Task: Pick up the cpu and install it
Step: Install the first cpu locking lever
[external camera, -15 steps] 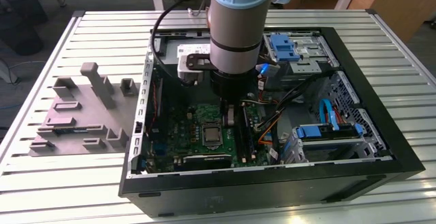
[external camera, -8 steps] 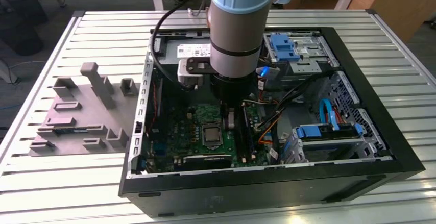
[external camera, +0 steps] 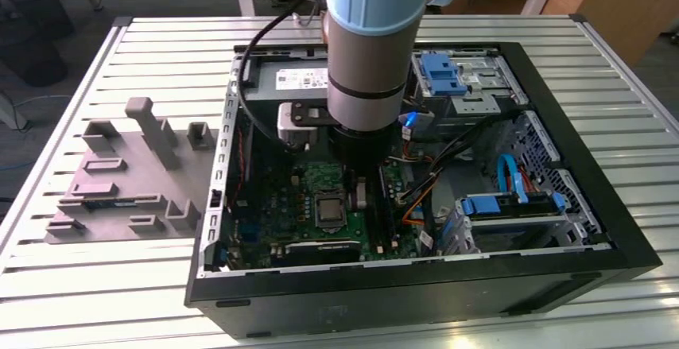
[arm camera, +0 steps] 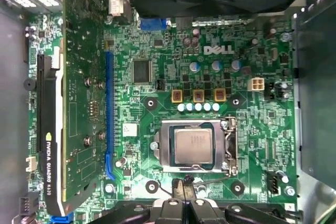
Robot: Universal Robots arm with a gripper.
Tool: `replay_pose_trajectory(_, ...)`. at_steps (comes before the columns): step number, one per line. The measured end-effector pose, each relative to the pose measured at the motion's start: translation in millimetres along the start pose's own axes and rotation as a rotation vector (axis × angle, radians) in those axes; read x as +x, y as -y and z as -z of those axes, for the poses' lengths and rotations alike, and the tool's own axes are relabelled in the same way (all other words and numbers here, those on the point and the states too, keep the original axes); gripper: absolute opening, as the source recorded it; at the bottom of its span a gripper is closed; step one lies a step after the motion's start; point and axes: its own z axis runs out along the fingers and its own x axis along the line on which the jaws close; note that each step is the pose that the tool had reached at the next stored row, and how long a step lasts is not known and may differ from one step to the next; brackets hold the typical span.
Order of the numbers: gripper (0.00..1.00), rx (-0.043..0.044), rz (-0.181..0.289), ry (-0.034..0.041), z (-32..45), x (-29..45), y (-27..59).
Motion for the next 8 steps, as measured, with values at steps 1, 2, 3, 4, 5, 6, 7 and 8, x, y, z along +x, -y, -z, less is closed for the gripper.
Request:
replay_pose_trajectory(1,0.11,0.0003,0.004,-0.0001,-1.8,0.0,0.1)
replay_pose_trajectory(2,0.11,0.0006,0.008,-0.0002,-3.4,0.1,0.1)
replay_pose_trajectory(3,0.11,0.0009,0.012,-0.0003,-4.6,0.5,0.1)
replay_pose_trajectory(4,0.11,0.0012,0.016,-0.0004,-5.8,1.2,0.0)
replay_pose_trajectory(5,0.11,0.0015,0.019,-0.0003,-7.0,2.0,0.1)
replay_pose_trajectory(6,0.11,0.0018,0.022,-0.0003,-8.4,2.7,0.0)
replay_pose_trajectory(7,0.11,0.0021,0.026,-0.0004,-9.7,3.6,0.0)
replay_pose_trajectory(8,0.11,0.0026,0.030,-0.0004,-11.0,3.8,0.0)
